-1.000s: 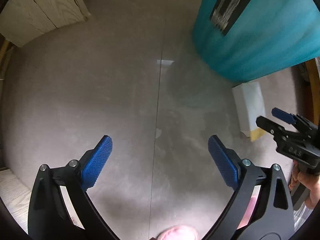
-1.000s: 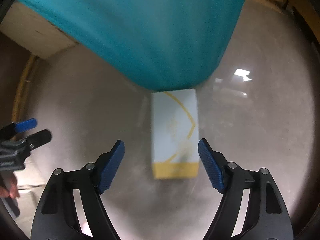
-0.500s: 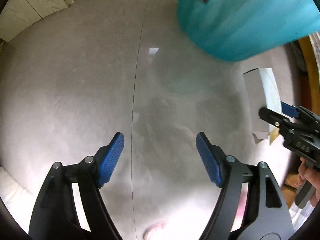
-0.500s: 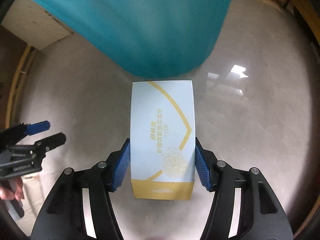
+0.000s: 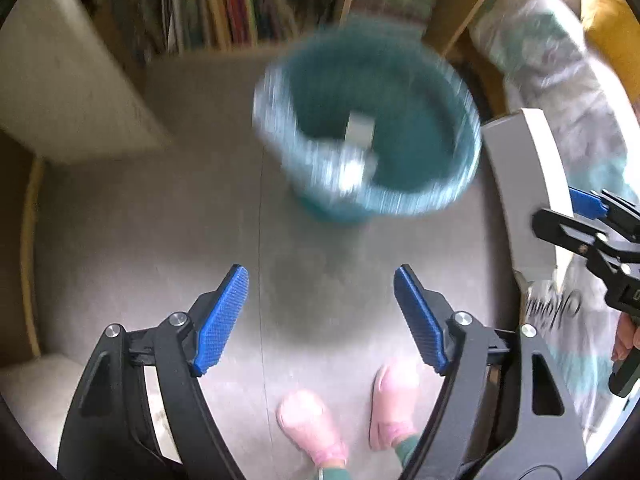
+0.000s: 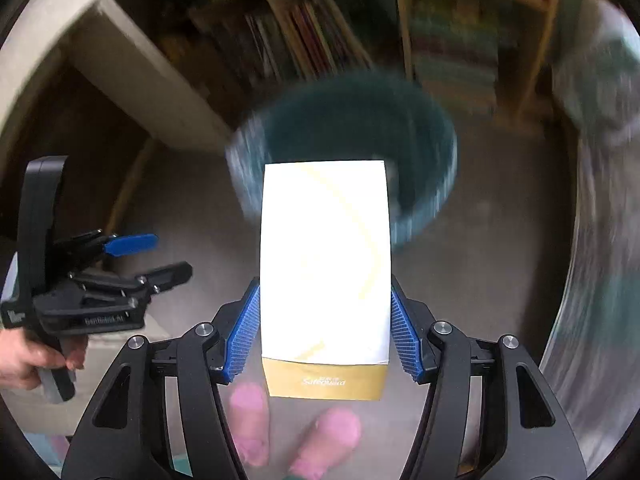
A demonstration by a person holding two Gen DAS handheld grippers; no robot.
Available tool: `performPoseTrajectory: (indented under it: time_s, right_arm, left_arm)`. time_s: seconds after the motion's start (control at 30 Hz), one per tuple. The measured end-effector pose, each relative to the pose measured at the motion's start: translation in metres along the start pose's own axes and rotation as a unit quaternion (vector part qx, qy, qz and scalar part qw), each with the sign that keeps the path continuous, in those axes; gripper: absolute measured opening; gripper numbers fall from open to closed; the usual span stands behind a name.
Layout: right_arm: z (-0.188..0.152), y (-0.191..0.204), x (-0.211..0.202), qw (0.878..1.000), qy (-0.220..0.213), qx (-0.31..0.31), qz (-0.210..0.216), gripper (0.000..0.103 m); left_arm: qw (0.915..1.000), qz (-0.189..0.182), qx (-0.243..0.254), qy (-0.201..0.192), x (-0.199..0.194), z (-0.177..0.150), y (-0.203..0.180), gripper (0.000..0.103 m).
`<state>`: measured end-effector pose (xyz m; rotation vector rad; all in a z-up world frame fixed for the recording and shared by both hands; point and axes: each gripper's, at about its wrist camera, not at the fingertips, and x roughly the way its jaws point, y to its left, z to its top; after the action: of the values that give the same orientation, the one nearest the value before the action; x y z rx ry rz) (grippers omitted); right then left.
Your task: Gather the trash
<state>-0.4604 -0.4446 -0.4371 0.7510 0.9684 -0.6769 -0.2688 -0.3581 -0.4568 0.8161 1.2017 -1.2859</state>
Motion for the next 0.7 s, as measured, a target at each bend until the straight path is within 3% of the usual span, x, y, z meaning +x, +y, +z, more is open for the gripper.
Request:
performPoseTrajectory:
  time_s: [0.13, 0.2, 0.23, 0.27, 0.37, 0.7]
  right_arm:
    - [0.054, 0.0, 0.014, 1.0, -0.024, -0.003, 0.005, 0.063]
    - [0.067, -0.001, 0.026, 1.0, -0.022, 0.008, 0.008, 0.065]
    - [0.074, -0.006, 0.032, 1.0, -0.025, 0.017, 0.003, 0.076]
    - [0.082, -0.009, 0.034, 0.999, -0.03, 0.027, 0.002, 0.078]
    - [0.08, -0.009, 0.025, 0.997, -0.048, 0.053, 0.004, 0.082]
    - [0.083, -0.014, 0.002, 0.998, -0.038, 0.049, 0.014, 0.083]
  left_arm:
    - [0.999, 0.018, 0.004, -0.04, -0.005, 0.057, 0.0, 0.082]
    - [0.9983, 0.03, 0.003, -0.049, 0.002, 0.078, 0.0, 0.096]
    - [0.9976, 0.048, 0.002, -0.05, 0.007, 0.086, 0.003, 0.096]
    - [0.9965, 0.073, 0.004, -0.04, 0.015, 0.096, 0.007, 0.096]
    - [0.9946, 0.104, 0.009, 0.0, 0.037, 0.103, 0.015, 0.096]
    - [0.9961, 0.086, -0.019, -0.005, 0.009, 0.085, 0.02, 0.096]
